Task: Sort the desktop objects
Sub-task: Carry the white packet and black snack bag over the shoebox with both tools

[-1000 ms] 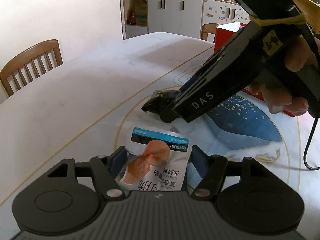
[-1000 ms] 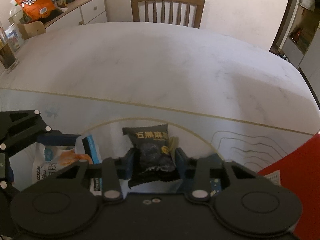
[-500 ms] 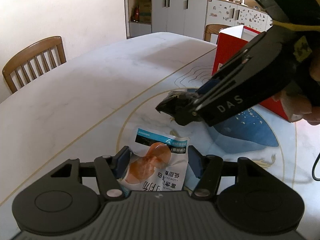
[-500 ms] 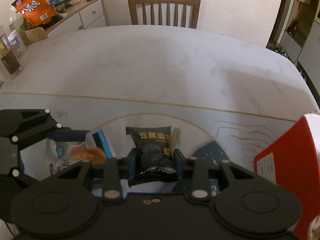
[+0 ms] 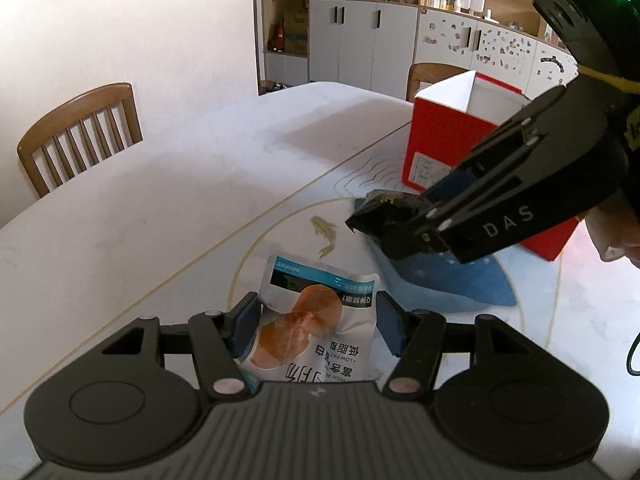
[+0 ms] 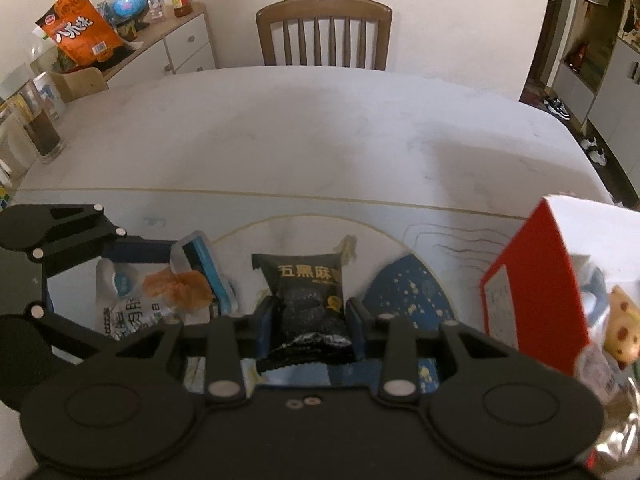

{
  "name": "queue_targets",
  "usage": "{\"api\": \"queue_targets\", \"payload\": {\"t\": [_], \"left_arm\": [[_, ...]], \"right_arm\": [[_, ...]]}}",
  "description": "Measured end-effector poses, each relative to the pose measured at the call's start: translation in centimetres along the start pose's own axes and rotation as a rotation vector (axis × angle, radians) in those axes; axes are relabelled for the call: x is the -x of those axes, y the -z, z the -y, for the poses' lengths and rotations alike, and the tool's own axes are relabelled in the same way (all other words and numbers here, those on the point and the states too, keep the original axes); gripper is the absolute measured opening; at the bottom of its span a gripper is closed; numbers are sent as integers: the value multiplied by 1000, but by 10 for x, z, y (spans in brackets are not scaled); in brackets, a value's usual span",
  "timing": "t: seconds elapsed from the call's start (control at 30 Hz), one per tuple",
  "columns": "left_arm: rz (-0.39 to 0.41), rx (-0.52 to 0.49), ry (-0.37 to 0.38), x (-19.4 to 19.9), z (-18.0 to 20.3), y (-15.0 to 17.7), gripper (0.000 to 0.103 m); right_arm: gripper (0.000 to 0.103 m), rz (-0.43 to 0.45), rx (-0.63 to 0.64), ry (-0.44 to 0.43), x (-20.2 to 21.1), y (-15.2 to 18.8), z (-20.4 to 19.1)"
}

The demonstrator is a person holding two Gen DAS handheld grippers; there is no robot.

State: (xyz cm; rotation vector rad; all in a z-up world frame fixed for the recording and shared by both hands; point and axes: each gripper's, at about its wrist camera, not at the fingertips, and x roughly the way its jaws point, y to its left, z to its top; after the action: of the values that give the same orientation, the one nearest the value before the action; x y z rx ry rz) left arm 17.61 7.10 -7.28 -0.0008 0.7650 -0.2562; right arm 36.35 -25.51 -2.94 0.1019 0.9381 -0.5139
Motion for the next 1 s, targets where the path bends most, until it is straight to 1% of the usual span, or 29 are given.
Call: {"api": "queue_targets", "payload": {"t": [0.27,0.6,0.77,1.0], "left_arm": [[6,47,6,30,18,-9,61],[31,76,-27,65,48,-24,61],[43,69,-47,74,67,-35,61],[58,55,-70,76,102,-53,61]], "right_arm": [[36,28,3,-12,41,12,2],[37,55,44,-19,93,23,18],[37,69,52,-19,114,31,35],[37,103,63,-13,139,40,65]]}}
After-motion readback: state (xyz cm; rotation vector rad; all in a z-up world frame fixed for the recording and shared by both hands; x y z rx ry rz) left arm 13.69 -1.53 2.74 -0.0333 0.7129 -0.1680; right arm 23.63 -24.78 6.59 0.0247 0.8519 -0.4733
